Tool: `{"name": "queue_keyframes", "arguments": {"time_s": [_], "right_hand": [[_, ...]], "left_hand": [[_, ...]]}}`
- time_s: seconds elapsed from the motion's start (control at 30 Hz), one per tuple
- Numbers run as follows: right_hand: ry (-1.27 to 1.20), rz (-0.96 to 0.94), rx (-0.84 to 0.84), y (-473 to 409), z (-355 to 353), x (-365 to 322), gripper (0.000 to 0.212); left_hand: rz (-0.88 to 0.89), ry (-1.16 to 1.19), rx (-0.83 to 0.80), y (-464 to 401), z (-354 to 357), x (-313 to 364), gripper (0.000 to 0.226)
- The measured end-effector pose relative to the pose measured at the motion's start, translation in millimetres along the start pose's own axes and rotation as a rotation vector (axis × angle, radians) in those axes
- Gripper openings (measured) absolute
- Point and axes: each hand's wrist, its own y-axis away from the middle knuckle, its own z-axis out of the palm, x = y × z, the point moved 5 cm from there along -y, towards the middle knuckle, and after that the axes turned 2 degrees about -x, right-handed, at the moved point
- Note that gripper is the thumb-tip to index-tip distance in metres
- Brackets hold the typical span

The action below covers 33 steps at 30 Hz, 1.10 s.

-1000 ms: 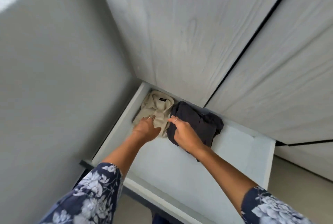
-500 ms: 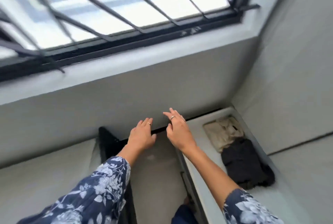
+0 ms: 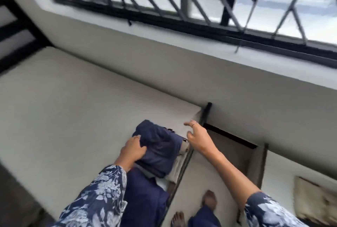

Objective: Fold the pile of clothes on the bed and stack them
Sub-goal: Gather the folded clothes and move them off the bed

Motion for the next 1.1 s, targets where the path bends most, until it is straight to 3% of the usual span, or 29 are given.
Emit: {"name": "queue_keyframes", "arguments": {"time_s": [0.23, 0.4, 0.57, 0.7, 0.87, 1.1], "right_hand": [[0.047, 0.099, -0.117, -9.7, 71.2, 10.6, 0.044], [0.300, -0.148, -0.219, -17.2, 130.4, 12.6, 0.051], [0.554, -0.352, -0.376, -55.8, 179.8, 8.6, 0.060], [0.784, -0.364, -0.412, -91.7, 204.4, 15.9, 0.088], [0.712, -0.205, -0.481, -121.4, 243.9, 44.0, 0.120], [0.646, -0.199, -0.413, -138.0, 264.1, 81.1, 0.110]], "left_hand": [[-0.242, 0.277, 0.039, 25.3, -3.4, -58.5, 0.045], [-0.395, 0.520, 0.011, 11.2, 56.4, -85.3, 0.043], [-0.582, 1.000, -0.025, -14.9, 106.1, -92.0, 0.011], [-0.675, 1.308, -0.020, -40.7, 137.9, -92.0, 0.040], [-0.728, 1.400, -0.132, -74.5, 171.1, -86.7, 0.067], [-0.827, 1.610, -0.053, -108.1, 202.9, -105.6, 0.082]]}}
